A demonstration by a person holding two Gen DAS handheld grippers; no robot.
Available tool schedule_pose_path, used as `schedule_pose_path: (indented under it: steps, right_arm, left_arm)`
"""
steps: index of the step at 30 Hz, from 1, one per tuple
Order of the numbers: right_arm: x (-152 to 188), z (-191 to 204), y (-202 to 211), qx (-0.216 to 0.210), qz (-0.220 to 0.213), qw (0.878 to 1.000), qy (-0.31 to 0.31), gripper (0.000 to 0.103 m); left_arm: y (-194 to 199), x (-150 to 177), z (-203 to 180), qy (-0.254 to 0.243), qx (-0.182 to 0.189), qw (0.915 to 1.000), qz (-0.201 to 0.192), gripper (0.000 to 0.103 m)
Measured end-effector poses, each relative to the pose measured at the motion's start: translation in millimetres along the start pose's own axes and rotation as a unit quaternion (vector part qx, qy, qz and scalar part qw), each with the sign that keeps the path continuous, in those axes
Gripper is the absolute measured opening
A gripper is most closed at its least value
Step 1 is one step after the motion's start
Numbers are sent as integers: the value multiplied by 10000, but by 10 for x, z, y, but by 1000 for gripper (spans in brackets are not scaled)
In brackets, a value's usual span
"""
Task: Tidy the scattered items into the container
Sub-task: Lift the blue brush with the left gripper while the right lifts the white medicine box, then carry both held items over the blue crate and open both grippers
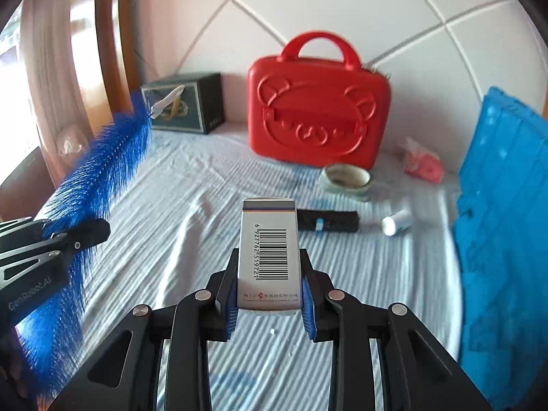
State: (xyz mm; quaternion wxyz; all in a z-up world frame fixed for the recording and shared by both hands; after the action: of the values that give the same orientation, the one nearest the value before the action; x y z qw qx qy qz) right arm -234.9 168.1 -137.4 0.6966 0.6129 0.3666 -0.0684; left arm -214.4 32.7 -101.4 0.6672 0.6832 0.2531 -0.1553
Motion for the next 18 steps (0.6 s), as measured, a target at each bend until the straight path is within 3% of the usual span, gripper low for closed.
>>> schedule_pose_path:
  steps: [10,14,18]
  right_arm:
    - [94,-47,1128,553,-562,9959,-443,29]
    - [161,-304,1683,720,-829,9913,-731,29]
    - [255,-715,2185,977,-1097,9836,-1049,29]
  left_arm:
    - [878,113,-427,-842,722,9918,-643,18]
    - [1265,108,-800,-1193,1090,9825,-929,18]
    - [1665,54,-1352,-1602,1673,9659,-1158,18]
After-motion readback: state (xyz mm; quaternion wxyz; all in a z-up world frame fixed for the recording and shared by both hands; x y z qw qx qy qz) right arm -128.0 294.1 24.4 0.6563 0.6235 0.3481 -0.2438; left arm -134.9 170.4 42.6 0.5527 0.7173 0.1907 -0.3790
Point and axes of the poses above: each gripper's, at about its wrist camera, not at the fingertips, and y roughly against the way its jaws point, z to its left, x to its underside, the point moved 4 cm from there along -y, roughly the way its jaws point, and after that the axes turned 11 degrees about z, right-handed, at the moved point
